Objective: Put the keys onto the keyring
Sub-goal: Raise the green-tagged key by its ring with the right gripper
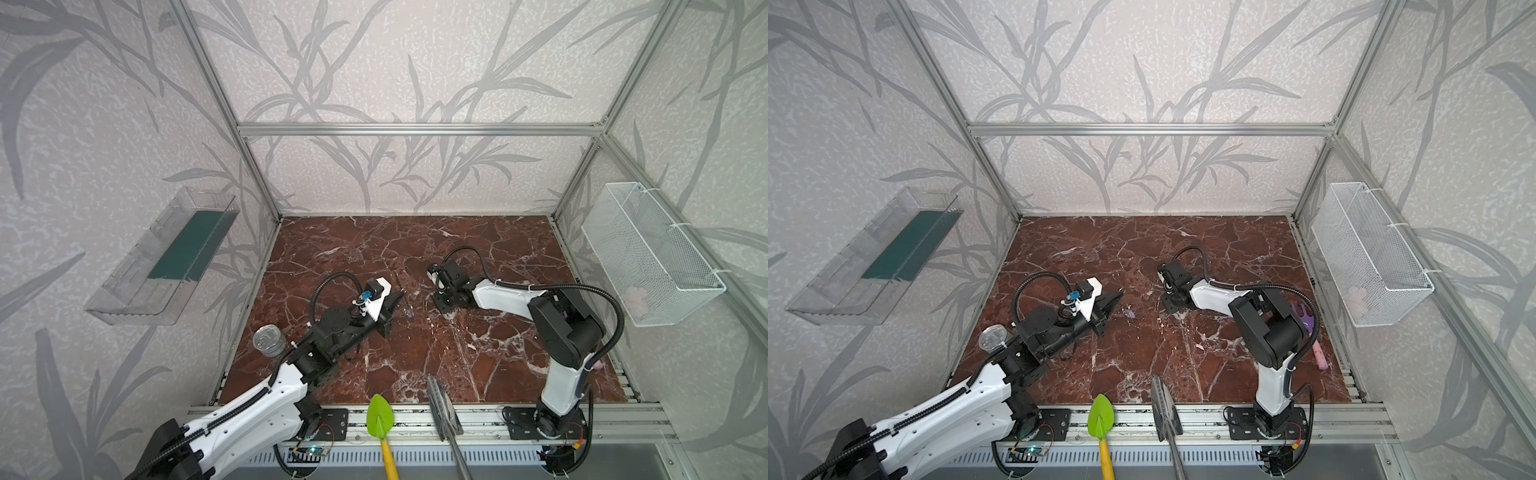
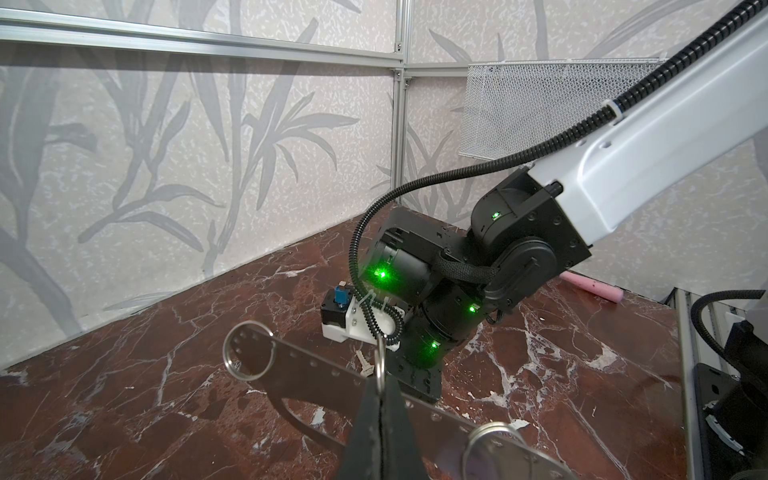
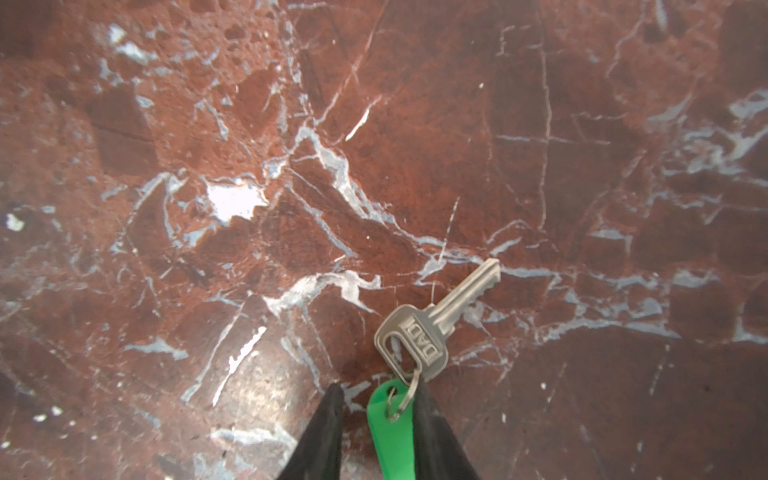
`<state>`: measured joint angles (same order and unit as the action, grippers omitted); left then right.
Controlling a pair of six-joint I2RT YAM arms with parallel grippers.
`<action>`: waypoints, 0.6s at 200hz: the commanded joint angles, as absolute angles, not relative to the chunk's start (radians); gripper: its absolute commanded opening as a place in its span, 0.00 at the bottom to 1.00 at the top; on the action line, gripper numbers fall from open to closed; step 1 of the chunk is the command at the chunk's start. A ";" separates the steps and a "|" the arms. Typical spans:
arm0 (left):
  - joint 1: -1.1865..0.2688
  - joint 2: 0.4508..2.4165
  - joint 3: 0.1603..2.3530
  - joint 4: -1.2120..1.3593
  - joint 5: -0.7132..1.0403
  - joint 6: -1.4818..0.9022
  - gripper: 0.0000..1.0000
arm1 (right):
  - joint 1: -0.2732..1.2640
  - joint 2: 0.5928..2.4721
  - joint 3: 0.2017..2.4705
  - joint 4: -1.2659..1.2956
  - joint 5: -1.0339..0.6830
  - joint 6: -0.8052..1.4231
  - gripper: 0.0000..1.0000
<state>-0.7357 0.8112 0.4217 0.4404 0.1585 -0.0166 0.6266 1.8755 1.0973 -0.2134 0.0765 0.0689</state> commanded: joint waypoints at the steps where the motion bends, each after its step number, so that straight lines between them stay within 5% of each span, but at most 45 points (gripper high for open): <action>1: -0.735 0.805 0.454 0.463 0.164 -0.002 0.00 | 0.629 1.903 1.118 -0.225 0.093 0.048 0.29; 120: -0.734 0.845 0.475 0.466 0.179 0.003 0.00 | 0.629 1.803 1.090 -0.224 0.155 0.024 0.00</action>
